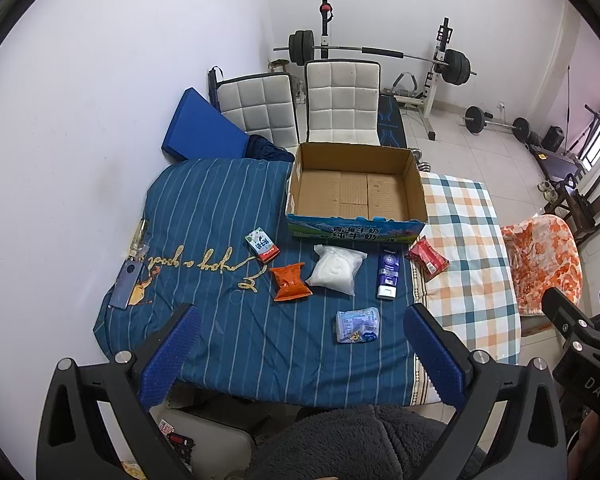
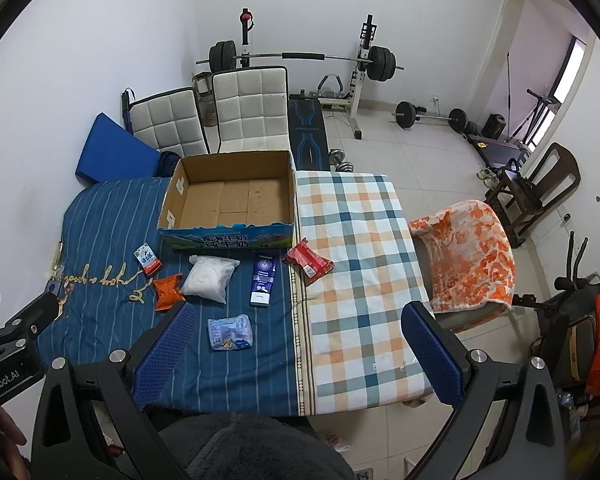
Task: Organize soft objects
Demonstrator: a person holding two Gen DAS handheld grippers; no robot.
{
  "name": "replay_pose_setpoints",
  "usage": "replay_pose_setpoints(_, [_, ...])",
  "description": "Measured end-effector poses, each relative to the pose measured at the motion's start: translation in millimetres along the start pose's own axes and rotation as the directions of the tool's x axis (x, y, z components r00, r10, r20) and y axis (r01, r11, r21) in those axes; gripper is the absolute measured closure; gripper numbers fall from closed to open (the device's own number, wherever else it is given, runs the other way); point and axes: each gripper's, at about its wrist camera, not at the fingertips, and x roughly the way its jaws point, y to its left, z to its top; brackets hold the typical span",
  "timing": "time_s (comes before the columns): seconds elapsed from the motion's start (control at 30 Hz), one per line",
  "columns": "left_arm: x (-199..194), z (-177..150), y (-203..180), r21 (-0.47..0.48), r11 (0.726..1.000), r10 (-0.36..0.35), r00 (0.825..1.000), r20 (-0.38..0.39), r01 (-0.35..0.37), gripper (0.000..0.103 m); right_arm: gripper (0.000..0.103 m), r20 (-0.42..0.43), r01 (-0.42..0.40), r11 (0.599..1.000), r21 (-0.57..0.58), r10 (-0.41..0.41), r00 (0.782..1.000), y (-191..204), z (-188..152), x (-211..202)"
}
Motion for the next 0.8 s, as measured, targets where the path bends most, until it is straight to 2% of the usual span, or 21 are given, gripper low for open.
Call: replay_pose_setpoints(0.8, [1.2,2.8,-7.4,-0.006,1.000,0.011,1.000,0.005,-0.011,0.000,0.000,0.001,-0.010,1.000,-0.007,0.010,1.000,1.3,0.7,4.6])
